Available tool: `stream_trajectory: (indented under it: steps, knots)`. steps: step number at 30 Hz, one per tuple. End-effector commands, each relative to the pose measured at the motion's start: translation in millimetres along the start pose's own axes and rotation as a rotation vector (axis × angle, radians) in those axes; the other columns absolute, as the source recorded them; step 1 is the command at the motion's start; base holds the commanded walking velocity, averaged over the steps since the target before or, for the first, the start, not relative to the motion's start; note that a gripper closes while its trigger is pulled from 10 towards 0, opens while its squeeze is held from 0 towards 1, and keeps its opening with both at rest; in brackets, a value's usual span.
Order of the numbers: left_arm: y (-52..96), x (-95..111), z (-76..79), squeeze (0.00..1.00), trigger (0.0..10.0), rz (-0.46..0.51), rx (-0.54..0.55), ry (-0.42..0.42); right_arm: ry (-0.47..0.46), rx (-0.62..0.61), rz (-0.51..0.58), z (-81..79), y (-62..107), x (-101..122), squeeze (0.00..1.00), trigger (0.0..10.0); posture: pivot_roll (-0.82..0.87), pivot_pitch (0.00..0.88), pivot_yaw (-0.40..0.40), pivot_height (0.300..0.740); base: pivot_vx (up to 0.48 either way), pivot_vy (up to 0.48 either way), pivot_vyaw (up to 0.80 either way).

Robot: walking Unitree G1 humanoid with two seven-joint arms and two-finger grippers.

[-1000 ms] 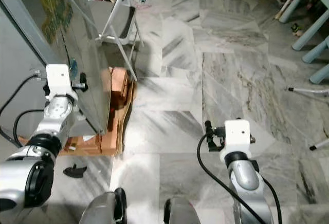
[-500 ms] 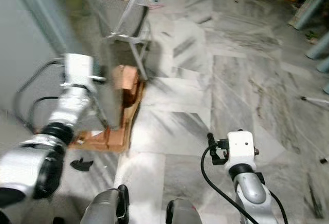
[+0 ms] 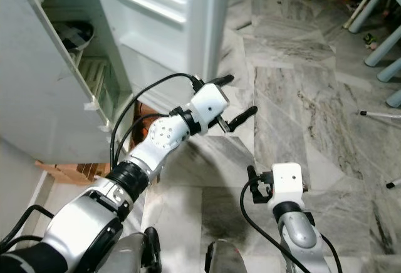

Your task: Restocking fridge

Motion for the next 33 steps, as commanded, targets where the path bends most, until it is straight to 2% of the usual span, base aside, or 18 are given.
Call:
stream_trajectory:
  steps: [1, 2, 3, 4, 5, 6, 7, 8, 9, 13, 14, 15, 16, 18, 19, 24, 30, 33]
  knots:
    - [20.2, -18, 6.5, 0.00, 10.0, -0.063, -0.024, 0.050, 0.001, -0.026, 0.009, 5.0, 0.0, 0, 0.00, 10.0, -0.13, 0.142, -0.008, 0.740, 0.277, 0.000, 0.00]
    - [33.1, -27, 3.8, 0.00, 10.0, -0.088, -0.018, 0.052, 0.005, -0.025, 0.017, 4.2, -1.1, 1, 0.00, 10.0, -0.13, 0.142, -0.008, 0.740, 0.277, 0.000, 0.00]
    - [66.5, -49, -1.8, 0.00, 10.0, -0.183, 0.037, 0.057, 0.014, -0.018, 0.034, 1.7, -4.7, 5, 0.00, 10.0, -0.11, 0.145, -0.009, 0.740, 0.431, 0.000, 0.00]
    - [66.5, -49, -1.8, 0.00, 10.0, -0.183, 0.037, 0.057, 0.014, -0.018, 0.034, 1.7, -4.7, 5, 0.00, 10.0, -0.11, 0.145, -0.009, 0.740, 0.431, 0.000, 0.00]
    - [75.4, -54, -2.7, 0.00, 10.0, -0.208, 0.053, 0.057, 0.015, -0.016, 0.038, 1.1, -5.5, 6, 0.00, 10.0, -0.11, 0.145, -0.009, 0.740, 0.431, 0.000, 0.00]
    - [89.9, -62, -4.5, 0.00, 10.0, -0.253, 0.092, 0.071, 0.015, -0.014, 0.042, 0.2, -6.9, 7, 0.00, 10.0, -0.10, 0.145, -0.012, 0.740, 0.446, 0.000, 0.00]
    - [98.2, -66, -5.4, 0.00, 10.0, -0.279, 0.116, 0.080, 0.014, -0.012, 0.044, -0.2, -7.6, 8, 0.00, 10.0, -0.10, 0.146, -0.013, 0.740, 0.446, 0.000, 0.00]
    - [120.8, -73, -4.6, 0.00, 10.0, -0.331, 0.168, 0.088, 0.015, -0.010, 0.047, -1.3, -9.8, 10, 0.00, 10.0, -0.09, 0.148, -0.014, 0.740, 0.450, 0.000, 0.00]
    - [134.0, -76, -3.0, 0.00, 10.0, -0.363, 0.204, 0.093, 0.015, -0.008, 0.049, -1.1, -11.2, 11, 0.00, 10.0, -0.09, 0.151, -0.016, 0.740, 0.450, 0.000, -0.80]
    - [155.9, -77, -1.6, 0.00, 10.0, -0.424, 0.267, 0.095, 0.017, -0.005, 0.065, -0.3, -13.8, 14, 0.00, 10.0, -0.07, 0.160, -0.016, 0.740, 0.453, 0.000, -0.80]
    - [155.9, -77, -1.6, 0.00, 10.0, -0.424, 0.267, 0.095, 0.017, -0.005, 0.065, -0.3, -13.8, 14, 0.00, 10.0, -0.07, 0.160, -0.016, 0.740, 0.454, 0.000, -0.80]
    - [169.2, -75, -5.0, 0.00, 10.0, -0.461, 0.322, 0.098, 0.019, -0.004, 0.078, -0.3, -15.7, 18, 0.00, 10.0, -0.05, 0.163, -0.016, 0.740, 0.454, 0.000, -0.69]
    - [175.6, -74, -8.5, 0.00, 10.0, -0.478, 0.354, 0.090, 0.018, -0.004, 0.086, -0.2, -17.2, 20, 0.00, 10.0, -0.04, 0.164, -0.015, 0.740, 0.454, 0.000, -0.60]
    - [180.2, -74, -11.3, 0.00, 10.0, -0.487, 0.377, 0.093, 0.018, -0.002, 0.092, -1.1, -18.3, 21, 0.00, 10.0, -0.04, 0.164, -0.015, 0.740, 0.454, 0.000, -0.50]
    - [189.7, -73, -16.1, 0.00, 10.0, -0.507, 0.415, 0.099, 0.016, 0.004, 0.110, -4.3, -21.9, 26, 0.00, 10.0, -0.04, 0.169, -0.013, 0.740, 0.454, 0.000, 0.00]
    - [208.9, -72, -22.0, 0.00, 10.0, -0.563, 0.511, 0.135, 0.010, 0.025, 0.145, -14.5, -29.4, 35, 0.00, 10.0, -0.05, 0.172, -0.015, 0.740, 0.454, 0.000, 0.00]
    - [216.6, -66, -22.9, 0.00, 10.0, -0.603, 0.585, 0.167, -0.012, 0.011, 0.144, -15.1, -28.8, 31, 0.00, 10.0, -0.04, 0.165, -0.013, 0.740, 0.454, 0.000, 0.00]
    - [211.4, -63, -8.4, 0.00, 10.0, -0.604, 0.545, 0.199, -0.026, 0.005, 0.140, -16.0, -29.3, 28, 0.00, 10.0, -0.05, 0.148, -0.007, 0.740, 0.454, 0.000, 0.00]
Point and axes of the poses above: a point about 5 cm out from each wrist's last joint towards the gripper, its own y axis pointing back from the gripper into the wrist, its own x axis along the axis of the wrist's last joint, z = x × y, the point moved 1 cm from there along -y, pointing out of the wrist towards the gripper, and after that the axes turned 14 degrees about -y, right-handed, at the moved point
